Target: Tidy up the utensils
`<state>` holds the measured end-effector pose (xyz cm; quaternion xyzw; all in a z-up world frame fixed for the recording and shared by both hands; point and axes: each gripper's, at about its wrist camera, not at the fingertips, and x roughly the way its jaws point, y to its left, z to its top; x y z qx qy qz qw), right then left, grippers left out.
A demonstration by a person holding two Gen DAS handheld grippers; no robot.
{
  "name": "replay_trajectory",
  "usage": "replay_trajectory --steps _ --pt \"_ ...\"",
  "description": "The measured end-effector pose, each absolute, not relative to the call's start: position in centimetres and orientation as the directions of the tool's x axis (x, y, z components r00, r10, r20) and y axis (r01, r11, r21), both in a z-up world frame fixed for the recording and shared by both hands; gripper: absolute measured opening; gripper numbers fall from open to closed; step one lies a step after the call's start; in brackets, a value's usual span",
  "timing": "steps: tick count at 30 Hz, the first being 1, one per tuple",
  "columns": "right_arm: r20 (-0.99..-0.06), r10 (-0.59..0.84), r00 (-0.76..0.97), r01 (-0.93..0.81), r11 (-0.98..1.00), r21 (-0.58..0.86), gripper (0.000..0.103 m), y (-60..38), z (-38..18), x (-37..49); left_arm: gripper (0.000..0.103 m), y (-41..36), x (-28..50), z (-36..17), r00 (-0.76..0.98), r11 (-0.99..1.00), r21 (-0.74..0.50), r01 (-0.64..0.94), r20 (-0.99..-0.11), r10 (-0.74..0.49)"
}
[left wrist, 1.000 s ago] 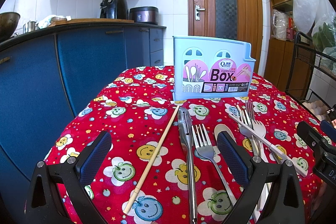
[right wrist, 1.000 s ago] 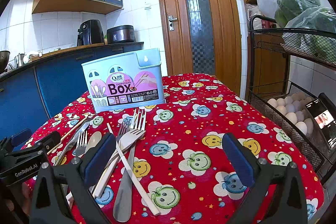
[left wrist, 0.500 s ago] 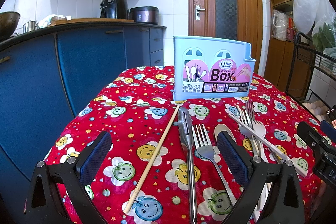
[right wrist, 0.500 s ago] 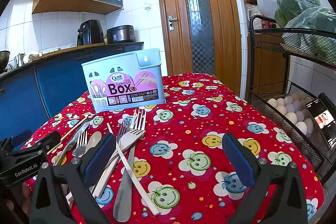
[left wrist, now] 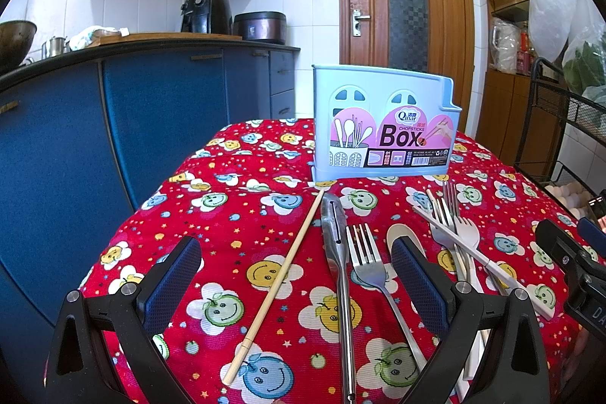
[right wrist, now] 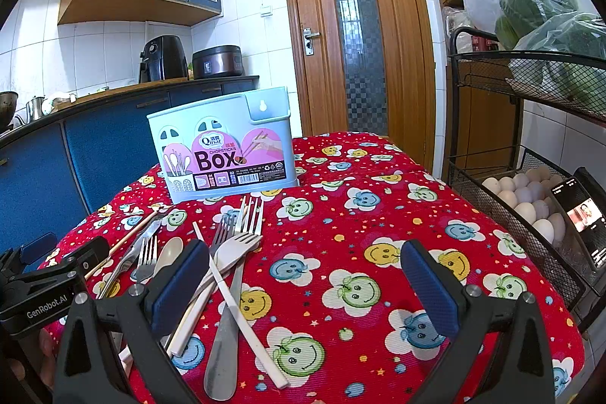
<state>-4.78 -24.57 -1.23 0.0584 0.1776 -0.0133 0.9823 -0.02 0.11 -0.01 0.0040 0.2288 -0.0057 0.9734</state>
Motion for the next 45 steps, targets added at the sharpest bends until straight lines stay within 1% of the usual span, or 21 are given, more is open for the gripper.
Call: replay_trajectory --steps 18,24,33,39,45 --pt "-0.357 0.003 0.934 0.041 0.992 0.115 0.103 -24.8 -1.2 -4.6 0.1 0.2 0.0 0.1 0.894 1.0 0.003 0.014 -0.449 -0.011" --pt "-0.404 0.024 0.914 0.029 0.992 0.124 0.103 -25.0 -1.0 -3.8 0.1 0.4 0.7 0.2 0.877 1.0 -0.025 0.014 -0.479 -0.024" --pt "-0.473 0.073 0.878 -0.002 0.989 0.149 0.103 -25.5 -0.4 -2.6 0.1 1.3 2.2 0.3 0.836 0.993 -0.106 0.041 -0.541 -0.092" --pt "-0.525 0.114 0.843 -0.036 0.987 0.157 0.103 -25.3 0.4 -1.5 0.1 1.8 3.4 1.0 0.81 0.994 -0.09 0.056 -0.579 -0.098" --pt "-0.565 0.131 0.815 -0.079 0.99 0.115 0.103 -24.8 1.3 -0.3 0.1 2.5 5.1 1.7 0.782 0.994 -0.067 0.083 -0.614 -0.106"
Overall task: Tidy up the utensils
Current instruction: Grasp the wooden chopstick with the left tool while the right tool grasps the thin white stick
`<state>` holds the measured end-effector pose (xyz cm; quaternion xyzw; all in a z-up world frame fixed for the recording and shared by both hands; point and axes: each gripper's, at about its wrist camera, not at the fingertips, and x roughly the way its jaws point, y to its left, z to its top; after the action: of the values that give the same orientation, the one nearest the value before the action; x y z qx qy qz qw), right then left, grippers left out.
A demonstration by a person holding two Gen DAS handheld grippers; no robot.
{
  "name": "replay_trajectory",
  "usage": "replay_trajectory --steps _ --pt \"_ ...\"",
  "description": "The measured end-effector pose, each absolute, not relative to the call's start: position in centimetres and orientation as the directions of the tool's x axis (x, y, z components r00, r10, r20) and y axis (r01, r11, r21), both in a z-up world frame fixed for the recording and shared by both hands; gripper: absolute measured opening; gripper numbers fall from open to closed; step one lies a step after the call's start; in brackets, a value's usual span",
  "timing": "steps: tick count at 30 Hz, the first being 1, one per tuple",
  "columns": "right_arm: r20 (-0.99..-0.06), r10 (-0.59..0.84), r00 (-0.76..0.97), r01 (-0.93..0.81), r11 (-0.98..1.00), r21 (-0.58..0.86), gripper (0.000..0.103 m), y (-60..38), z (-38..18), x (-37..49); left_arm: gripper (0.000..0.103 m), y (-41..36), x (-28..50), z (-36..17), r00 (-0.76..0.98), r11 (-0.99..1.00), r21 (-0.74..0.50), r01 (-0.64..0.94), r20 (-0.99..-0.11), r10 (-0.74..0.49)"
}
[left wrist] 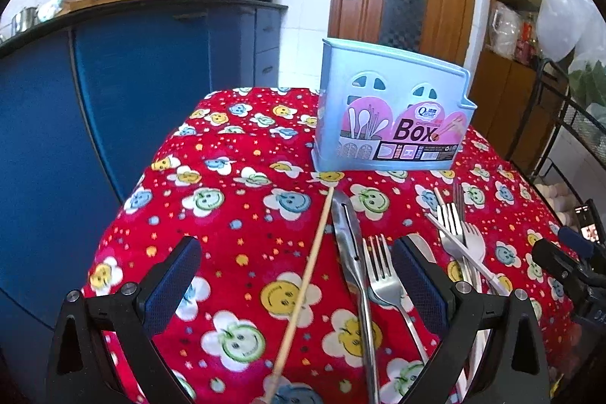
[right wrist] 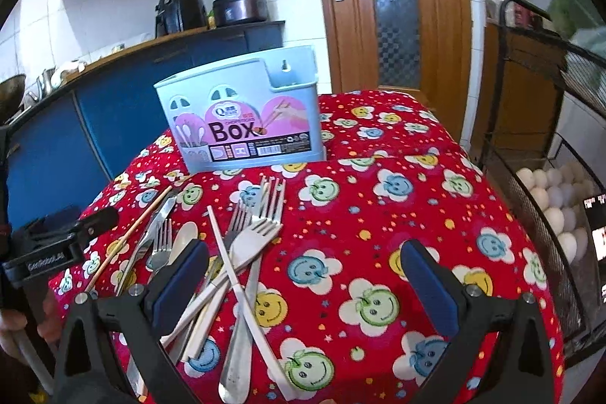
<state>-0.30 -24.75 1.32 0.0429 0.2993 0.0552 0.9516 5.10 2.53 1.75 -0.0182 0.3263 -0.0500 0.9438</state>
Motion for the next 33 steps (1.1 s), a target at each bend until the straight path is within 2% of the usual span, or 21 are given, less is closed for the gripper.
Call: replay_trajectory --steps 4,6,8,10,12,15,18,20,23,27,33 --pt "-0.582 0.145 0.8 -0.121 0.989 0.08 0.102 -23.8 2.1 0.5 0.1 2.9 6.1 1.9 0.769 0.995 -0.048 0.086 -0.632 -0.097" --pt "-0.59 0.137 0.795 -0.137 0.99 0.046 0.088 -23.2 2.3 0.9 0.1 3.1 6.7 1.9 0.751 0.994 -0.049 0.097 -0.652 -0.106" --pt "-0.604 0.136 0.785 -0.161 0.987 0.012 0.081 -22.5 2.5 1.4 0.099 3.1 7.4 1.8 0.729 0.992 -0.047 0.116 -0.675 -0.117" --pt "-0.622 0.148 0.769 -0.188 0.982 0.002 0.075 -22.0 2.5 1.9 0.096 3.0 8.0 1.6 0.71 0.991 -0.018 0.129 -0.696 -0.106" --pt "-0.653 0.174 0.737 -0.225 0.974 0.006 0.064 -21.3 2.4 2.6 0.088 2.9 8.5 1.3 0.697 0.99 0.007 0.138 -0.711 -0.092" --pt "-0.682 0.174 0.711 -0.249 0.969 -0.012 0.053 -20.2 2.1 3.5 0.079 2.9 9.5 0.8 0.666 0.989 0.016 0.15 -0.741 -0.089" --pt "-0.704 0.179 0.687 -0.275 0.961 -0.023 0.047 -19.3 1.9 4.5 0.073 2.8 10.3 0.3 0.638 0.984 0.009 0.177 -0.763 -0.107" --pt "-0.722 0.19 0.665 -0.293 0.956 -0.018 0.043 -18.9 1.7 5.1 0.071 2.5 10.7 0.2 0.625 0.98 0.015 0.198 -0.772 -0.115" --pt "-0.75 0.203 0.629 -0.316 0.949 -0.009 0.029 -18.3 1.4 6.2 0.068 2.1 11.2 0.1 0.61 0.973 0.033 0.229 -0.784 -0.117" --pt "-0.779 0.24 0.579 -0.364 0.931 0.016 0.027 -17.6 0.9 7.1 0.053 1.7 12.2 -0.2 0.582 0.965 0.044 0.257 -0.805 -0.118" --pt "-0.814 0.248 0.526 -0.424 0.906 0.002 0.026 -16.2 0.3 8.0 0.043 1.4 13.4 -0.4 0.542 0.956 0.031 0.293 -0.828 -0.139"
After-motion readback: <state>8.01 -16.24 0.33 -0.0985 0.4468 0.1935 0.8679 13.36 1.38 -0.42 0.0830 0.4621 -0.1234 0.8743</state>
